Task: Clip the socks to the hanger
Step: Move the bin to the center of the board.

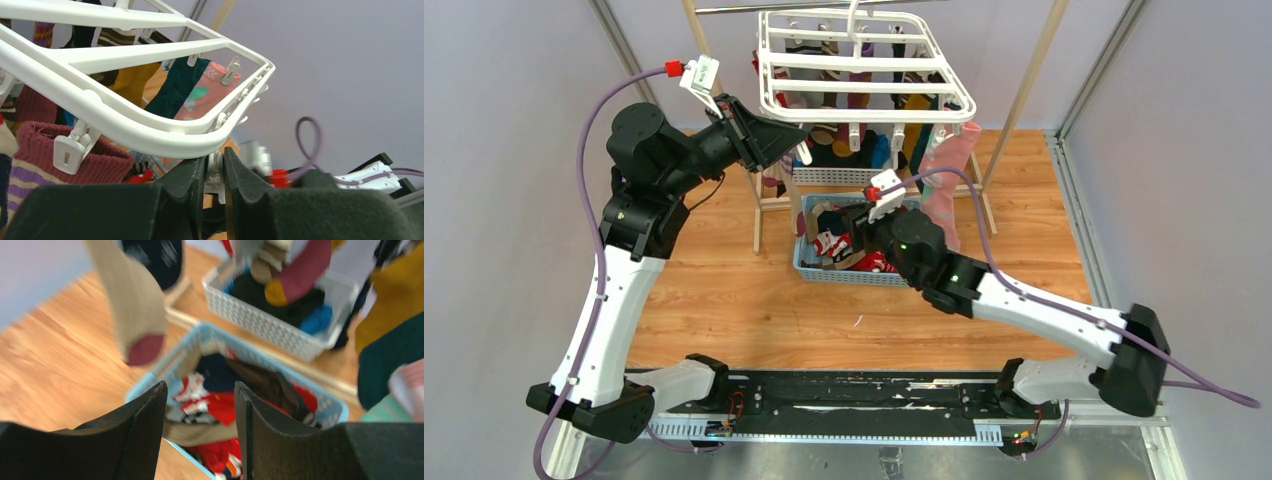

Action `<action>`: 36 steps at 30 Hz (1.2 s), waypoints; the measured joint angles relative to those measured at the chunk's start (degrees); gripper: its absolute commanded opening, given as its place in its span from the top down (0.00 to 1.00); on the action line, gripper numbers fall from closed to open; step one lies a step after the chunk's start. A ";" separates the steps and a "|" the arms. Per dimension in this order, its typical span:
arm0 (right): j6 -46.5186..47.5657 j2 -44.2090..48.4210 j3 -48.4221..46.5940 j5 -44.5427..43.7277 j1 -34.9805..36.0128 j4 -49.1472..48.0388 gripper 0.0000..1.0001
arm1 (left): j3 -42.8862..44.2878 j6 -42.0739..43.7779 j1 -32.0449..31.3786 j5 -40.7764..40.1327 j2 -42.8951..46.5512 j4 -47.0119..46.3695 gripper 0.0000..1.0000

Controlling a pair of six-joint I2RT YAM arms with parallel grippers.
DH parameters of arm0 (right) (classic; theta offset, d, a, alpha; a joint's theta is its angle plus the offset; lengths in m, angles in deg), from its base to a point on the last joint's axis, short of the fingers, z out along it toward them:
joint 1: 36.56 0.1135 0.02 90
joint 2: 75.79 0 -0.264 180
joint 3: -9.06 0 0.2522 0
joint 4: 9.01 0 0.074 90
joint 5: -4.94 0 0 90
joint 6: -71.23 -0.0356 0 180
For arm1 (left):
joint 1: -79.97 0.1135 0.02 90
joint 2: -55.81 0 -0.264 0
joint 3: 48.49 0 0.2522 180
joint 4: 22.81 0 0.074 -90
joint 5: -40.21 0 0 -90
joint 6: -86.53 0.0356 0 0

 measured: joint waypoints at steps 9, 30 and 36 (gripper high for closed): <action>-6.01 -17.38 2.03 1.64 -6.60 4.52 0.57 | 0.00 -0.22 0.00 -0.20 0.24 0.87 0.92; -18.75 -12.48 15.87 8.00 -7.19 5.16 0.65 | -0.37 1.29 0.00 -0.50 0.74 1.51 0.92; -16.26 -9.27 14.21 9.64 -5.84 8.31 0.51 | -0.48 1.95 0.00 -0.61 0.76 1.64 0.92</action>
